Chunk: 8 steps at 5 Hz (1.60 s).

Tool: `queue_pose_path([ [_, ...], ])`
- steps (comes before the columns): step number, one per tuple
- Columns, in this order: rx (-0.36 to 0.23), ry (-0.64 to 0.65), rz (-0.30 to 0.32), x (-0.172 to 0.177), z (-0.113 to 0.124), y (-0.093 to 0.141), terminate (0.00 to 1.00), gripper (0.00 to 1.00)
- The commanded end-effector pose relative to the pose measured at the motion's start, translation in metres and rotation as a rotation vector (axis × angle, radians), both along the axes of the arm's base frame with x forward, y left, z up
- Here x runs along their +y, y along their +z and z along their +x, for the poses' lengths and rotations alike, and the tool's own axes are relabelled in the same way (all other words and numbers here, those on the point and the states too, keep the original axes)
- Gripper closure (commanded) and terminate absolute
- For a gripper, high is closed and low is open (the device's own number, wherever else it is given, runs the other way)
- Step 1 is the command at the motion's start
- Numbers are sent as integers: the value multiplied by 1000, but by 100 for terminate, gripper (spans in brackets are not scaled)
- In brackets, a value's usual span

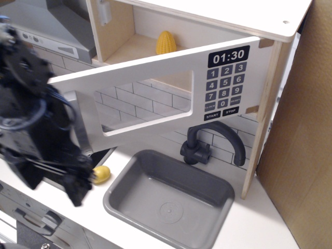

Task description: Close microwave

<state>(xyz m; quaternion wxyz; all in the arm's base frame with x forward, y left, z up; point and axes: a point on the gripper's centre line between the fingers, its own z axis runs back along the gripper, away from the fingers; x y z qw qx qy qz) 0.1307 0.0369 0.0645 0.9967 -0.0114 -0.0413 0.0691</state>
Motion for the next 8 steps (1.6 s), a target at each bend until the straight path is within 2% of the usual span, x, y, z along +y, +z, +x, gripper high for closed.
queue_pose_path([
  [1, 29, 15, -65, -46, 25, -5, 0, 0],
  [2, 49, 50, -107, -68, 52, -14, 0, 0],
  [3, 15, 90, -124, -72, 74, -19, 0, 0],
  [4, -45, 137, -121, -62, 93, -17, 0, 0],
  [6, -134, 201, -97, -33, 117, -14, 0, 0],
  [8, -212, 257, -26, -4, 142, -24, 0, 0],
])
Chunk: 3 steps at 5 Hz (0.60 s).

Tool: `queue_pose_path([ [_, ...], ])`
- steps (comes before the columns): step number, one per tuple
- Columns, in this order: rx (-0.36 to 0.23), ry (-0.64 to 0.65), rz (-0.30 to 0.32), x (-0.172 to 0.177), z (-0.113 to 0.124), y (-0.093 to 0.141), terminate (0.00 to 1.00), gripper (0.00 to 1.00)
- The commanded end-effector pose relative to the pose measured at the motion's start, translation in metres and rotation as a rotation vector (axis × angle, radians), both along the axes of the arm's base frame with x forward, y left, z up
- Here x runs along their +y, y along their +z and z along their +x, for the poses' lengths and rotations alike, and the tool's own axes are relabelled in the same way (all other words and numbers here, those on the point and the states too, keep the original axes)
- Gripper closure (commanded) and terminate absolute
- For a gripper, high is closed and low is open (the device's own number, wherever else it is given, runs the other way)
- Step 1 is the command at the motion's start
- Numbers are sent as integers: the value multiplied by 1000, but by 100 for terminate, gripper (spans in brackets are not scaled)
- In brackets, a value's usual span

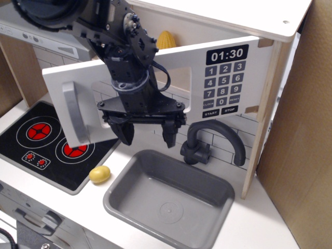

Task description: Close microwave

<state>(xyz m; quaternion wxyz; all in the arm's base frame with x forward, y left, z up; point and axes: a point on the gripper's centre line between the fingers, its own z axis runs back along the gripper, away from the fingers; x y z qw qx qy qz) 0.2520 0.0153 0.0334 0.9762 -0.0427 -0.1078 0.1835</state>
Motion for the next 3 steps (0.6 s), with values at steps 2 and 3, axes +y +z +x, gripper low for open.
queue_pose_path([
  [2, -154, 28, 68, 31, 46, 11, 0, 0],
  [3, -170, 52, 52, 37, 60, 15, 0, 0],
])
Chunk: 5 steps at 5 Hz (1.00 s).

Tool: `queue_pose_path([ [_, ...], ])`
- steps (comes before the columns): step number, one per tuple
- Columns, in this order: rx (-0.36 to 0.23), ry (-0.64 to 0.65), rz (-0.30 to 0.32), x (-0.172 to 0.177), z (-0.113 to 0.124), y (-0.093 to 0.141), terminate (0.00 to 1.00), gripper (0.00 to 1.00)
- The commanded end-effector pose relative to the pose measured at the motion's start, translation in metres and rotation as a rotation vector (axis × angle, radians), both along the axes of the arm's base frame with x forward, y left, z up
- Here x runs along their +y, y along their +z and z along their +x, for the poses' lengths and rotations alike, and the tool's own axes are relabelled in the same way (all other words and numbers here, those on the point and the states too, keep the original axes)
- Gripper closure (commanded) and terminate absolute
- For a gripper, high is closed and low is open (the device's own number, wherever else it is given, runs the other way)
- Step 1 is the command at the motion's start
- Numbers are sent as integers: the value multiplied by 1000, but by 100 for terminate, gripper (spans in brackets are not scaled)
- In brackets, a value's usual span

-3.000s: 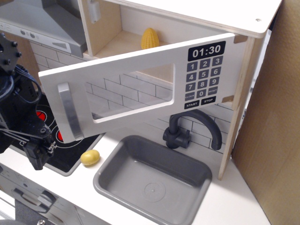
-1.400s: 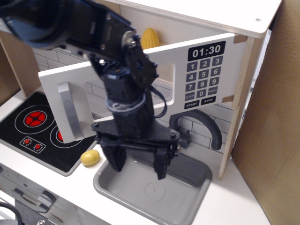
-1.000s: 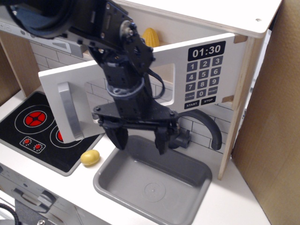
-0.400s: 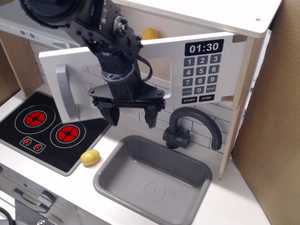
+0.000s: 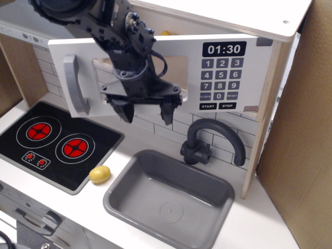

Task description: Close microwave

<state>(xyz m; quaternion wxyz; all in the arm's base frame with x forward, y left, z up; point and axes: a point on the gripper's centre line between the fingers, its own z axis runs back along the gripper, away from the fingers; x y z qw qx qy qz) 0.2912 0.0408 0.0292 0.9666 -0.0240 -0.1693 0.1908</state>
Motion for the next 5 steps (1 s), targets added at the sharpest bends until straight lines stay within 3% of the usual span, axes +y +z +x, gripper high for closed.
queue_pose_path([
  [1, -66, 37, -19, 16, 32, 21, 0, 0],
  [3, -112, 48, -17, 20, 47, 26, 0, 0],
  [4, -173, 39, 18, 22, 51, 29, 0, 0],
  [5, -177, 54, 24, 26, 57, 28, 0, 0],
])
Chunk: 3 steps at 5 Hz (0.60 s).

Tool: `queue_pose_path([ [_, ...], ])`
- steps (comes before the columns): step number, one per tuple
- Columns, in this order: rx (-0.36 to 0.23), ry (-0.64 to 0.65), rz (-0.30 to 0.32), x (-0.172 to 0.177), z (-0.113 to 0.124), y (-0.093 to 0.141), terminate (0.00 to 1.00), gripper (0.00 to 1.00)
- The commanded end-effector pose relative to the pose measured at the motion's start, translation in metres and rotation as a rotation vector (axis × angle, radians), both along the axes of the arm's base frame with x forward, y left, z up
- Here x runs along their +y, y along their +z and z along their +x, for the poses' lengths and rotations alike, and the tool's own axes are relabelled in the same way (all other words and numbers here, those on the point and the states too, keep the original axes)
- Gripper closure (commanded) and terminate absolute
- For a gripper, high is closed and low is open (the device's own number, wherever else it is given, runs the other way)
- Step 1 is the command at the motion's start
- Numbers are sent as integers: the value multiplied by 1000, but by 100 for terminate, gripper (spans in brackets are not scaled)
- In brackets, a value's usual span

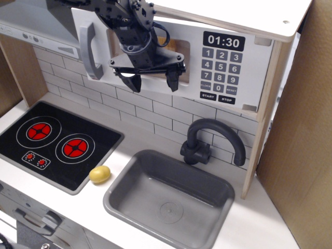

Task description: Close microwave

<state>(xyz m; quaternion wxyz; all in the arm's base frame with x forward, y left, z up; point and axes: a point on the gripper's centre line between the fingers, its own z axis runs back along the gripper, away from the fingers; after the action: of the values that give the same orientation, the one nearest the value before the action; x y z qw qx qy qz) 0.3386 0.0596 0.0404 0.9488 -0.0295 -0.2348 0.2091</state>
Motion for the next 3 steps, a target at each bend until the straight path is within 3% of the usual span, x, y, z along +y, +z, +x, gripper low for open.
queue_pose_path([
  [1, -43, 24, 21, 10, 15, 15, 0, 0],
  [3, -49, 60, 26, 16, 29, 14, 0, 0],
])
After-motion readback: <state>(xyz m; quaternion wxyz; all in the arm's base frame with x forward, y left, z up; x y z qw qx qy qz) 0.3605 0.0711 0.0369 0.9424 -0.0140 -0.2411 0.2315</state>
